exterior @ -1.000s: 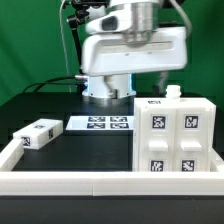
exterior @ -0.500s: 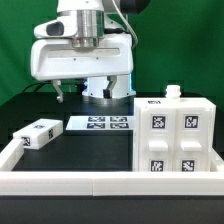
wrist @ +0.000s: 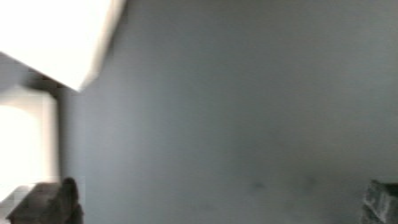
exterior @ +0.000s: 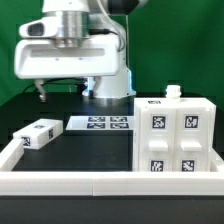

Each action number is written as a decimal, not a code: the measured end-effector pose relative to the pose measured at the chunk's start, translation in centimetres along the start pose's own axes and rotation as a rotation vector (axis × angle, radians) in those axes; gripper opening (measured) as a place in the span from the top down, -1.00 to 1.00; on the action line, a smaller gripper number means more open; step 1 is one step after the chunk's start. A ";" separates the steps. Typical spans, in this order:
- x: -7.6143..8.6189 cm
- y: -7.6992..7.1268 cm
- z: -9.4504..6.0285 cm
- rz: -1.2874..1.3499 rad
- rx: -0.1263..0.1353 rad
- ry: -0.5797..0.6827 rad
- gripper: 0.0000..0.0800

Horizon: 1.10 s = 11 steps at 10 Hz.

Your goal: Assemble cabinet

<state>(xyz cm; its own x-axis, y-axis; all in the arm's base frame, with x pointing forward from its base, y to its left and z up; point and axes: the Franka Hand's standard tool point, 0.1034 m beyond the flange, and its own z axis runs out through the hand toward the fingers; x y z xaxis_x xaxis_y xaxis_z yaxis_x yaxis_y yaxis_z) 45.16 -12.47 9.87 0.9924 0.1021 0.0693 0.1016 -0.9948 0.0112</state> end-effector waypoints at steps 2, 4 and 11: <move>-1.5 2.0 0.8 0.065 0.001 -0.023 -0.99; -2.3 3.3 1.1 0.098 0.016 -0.021 -0.99; -3.5 4.5 2.4 0.254 0.071 -0.097 -0.99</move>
Offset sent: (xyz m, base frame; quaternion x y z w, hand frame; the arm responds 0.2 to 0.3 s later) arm 0.0000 0.0000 0.0000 0.0000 0.0000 0.0000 1.0000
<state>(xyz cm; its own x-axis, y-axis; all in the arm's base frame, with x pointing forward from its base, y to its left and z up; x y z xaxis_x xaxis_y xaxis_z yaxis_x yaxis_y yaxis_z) 42.29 -17.31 7.27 0.9883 -0.1483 -0.0352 -0.1504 -0.9865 -0.0648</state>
